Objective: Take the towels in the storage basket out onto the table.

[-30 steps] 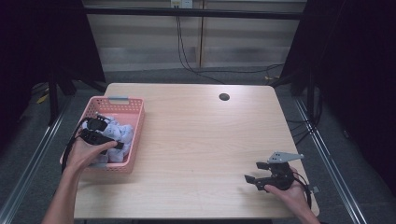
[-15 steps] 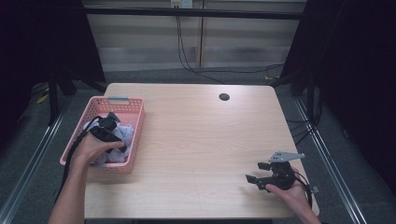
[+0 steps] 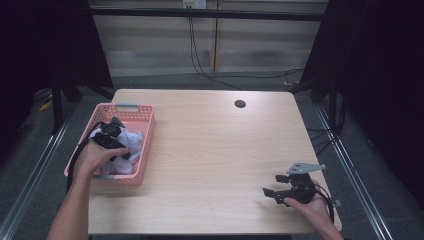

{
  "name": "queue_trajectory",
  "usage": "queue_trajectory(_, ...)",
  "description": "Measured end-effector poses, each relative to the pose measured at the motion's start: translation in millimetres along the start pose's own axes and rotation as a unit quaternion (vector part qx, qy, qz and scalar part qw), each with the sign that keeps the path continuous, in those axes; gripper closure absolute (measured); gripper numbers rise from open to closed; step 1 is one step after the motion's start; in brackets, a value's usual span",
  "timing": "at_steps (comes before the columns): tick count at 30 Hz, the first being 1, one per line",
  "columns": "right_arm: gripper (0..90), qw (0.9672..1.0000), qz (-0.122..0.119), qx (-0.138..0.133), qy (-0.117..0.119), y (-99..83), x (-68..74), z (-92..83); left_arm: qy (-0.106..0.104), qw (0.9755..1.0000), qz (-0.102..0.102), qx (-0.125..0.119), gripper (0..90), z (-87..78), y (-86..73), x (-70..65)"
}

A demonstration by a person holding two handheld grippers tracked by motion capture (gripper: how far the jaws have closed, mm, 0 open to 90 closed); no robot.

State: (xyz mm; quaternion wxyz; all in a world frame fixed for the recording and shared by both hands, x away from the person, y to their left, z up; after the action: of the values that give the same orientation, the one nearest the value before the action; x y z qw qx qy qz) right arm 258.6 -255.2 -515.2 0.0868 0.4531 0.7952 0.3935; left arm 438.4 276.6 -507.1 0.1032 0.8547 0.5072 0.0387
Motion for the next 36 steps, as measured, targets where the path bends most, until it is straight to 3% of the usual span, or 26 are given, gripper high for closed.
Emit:
queue_trajectory(9,22.9,1.0,0.007,-0.005,-0.003,0.0,-2.6,-1.4,-0.018,0.9996,-0.011,-0.02,41.6,-6.3,-2.2,5.3)
queue_trajectory(11,22.9,0.9999,0.009,-0.004,-0.004,0.0,-3.2,-1.6,-0.037,0.999,-0.008,-0.023,42.7,-8.4,-3.8,8.3)
queue_trajectory(13,22.9,0.9999,0.011,-0.004,-0.004,0.0,-3.3,-1.8,-0.054,0.9978,-0.023,-0.032,43.0,-10.4,-3.3,10.9)
queue_trajectory(18,22.8,0.9999,0.013,-0.006,-0.005,0.1,-3.1,-2.5,-0.066,0.9964,-0.021,-0.05,43.5,-14.7,-6.8,12.3)
queue_trajectory(21,23.0,0.9999,0.01,-0.004,-0.006,0.0,-2.9,-1.7,-0.09,0.9919,-0.034,-0.082,43.4,-22.5,-11.6,14.9)
queue_trajectory(26,23.0,0.9999,0.014,-0.009,-0.005,-0.5,-2.8,-4.4,-0.118,0.9858,-0.03,-0.115,43.1,-37.9,-21.5,20.2)
queue_trajectory(28,23.0,0.9998,0.016,-0.008,-0.005,-0.6,-3.1,-4.4,-0.119,0.9852,-0.032,-0.119,43.1,-43.0,-24.1,22.2)
queue_trajectory(29,22.9,0.9999,0.015,-0.007,-0.005,-0.2,-3.3,-3.7,-0.128,0.983,-0.035,-0.127,43.0,-48.2,-25.5,22.5)
queue_trajectory(30,22.9,0.9999,0.015,-0.007,-0.005,-0.2,-3.3,-3.7,-0.128,0.983,-0.035,-0.127,43.0,-48.2,-25.5,22.5)
queue_trajectory(32,23.0,0.9999,0.013,-0.007,-0.005,-0.1,-3.4,-3.5,-0.131,0.9806,-0.039,-0.14,43.0,-55.3,-25.9,22.4)
queue_trajectory(33,22.9,0.9999,0.013,-0.007,-0.004,0.0,-3.5,-3.9,-0.138,0.9768,-0.042,-0.158,42.9,-62.0,-26.3,23.2)
queue_trajectory(34,22.9,0.9999,0.013,-0.007,-0.004,0.0,-3.5,-3.9,-0.138,0.9768,-0.042,-0.158,42.9,-62.0,-26.3,23.2)
queue_trajectory(35,22.8,0.9999,0.014,-0.009,-0.003,0.2,-3.9,-4.2,-0.145,0.9727,-0.054,-0.173,42.6,-66.4,-25.6,22.1)
queue_trajectory(36,22.8,0.9999,0.014,-0.009,-0.003,0.2,-3.9,-4.2,-0.144,0.9739,-0.041,-0.171,42.6,-69.5,-26.8,24.0)
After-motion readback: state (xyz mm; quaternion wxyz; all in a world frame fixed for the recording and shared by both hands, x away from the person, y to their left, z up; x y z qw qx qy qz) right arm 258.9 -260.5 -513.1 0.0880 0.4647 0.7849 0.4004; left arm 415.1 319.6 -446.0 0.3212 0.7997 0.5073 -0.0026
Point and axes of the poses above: each handheld gripper's, and its own axes: z roughly forward along the jaws, y roughly out of its top, x roughly to its left, the point moved 5 cm from there along z, roughly forward along the jaws, and after that the axes turned 2 degrees about z, right-handed, at the moved point
